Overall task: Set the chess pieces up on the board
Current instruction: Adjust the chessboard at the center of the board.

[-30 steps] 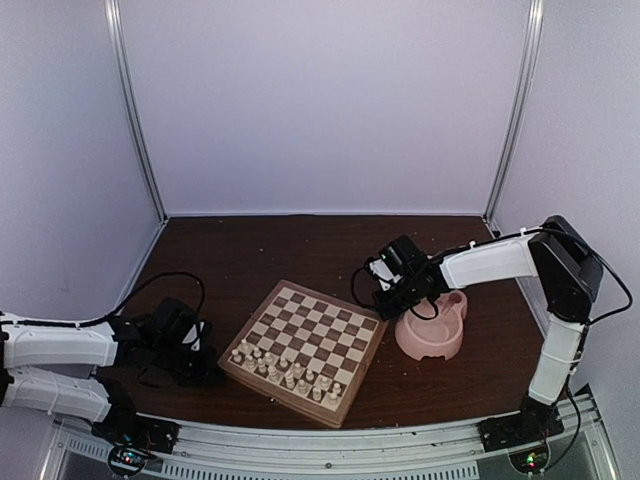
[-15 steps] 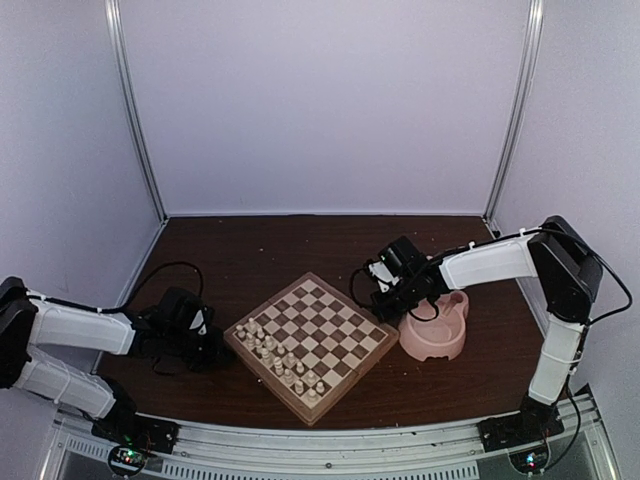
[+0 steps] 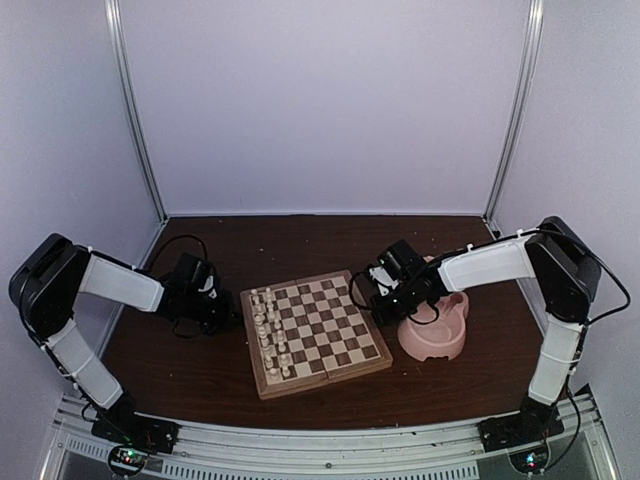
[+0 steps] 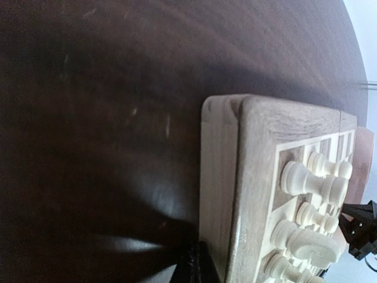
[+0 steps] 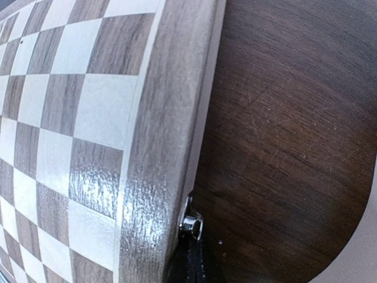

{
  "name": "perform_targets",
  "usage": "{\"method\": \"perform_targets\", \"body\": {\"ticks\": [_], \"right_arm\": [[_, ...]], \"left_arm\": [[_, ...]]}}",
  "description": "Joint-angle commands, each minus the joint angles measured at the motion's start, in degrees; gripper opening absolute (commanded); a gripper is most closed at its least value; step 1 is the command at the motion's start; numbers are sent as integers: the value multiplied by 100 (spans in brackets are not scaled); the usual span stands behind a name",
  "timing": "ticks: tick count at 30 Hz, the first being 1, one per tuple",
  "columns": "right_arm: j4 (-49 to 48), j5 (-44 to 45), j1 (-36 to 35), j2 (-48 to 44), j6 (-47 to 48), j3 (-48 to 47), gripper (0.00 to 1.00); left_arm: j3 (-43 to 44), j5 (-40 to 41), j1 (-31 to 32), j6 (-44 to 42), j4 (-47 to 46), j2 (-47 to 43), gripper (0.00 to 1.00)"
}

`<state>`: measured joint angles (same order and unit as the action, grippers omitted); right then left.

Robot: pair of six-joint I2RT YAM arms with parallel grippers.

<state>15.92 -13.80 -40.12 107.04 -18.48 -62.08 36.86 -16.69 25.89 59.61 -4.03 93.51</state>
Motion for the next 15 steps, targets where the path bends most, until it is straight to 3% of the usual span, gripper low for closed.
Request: {"method": "perform_targets", "body": {"ticks": [1,8,15], "right_arm": [[-199,-355,-432,198,-70,-35,0],[-364,-310,-550,57,-85,70,0],[-713,211,-917,-107,-435,398,0]], "left_arm": [[487,-314,37,-256,-162,716,0],[1334,-240,-205,-668,509,1206,0],[1574,-640,-508,-1107,286,1391,0]]}}
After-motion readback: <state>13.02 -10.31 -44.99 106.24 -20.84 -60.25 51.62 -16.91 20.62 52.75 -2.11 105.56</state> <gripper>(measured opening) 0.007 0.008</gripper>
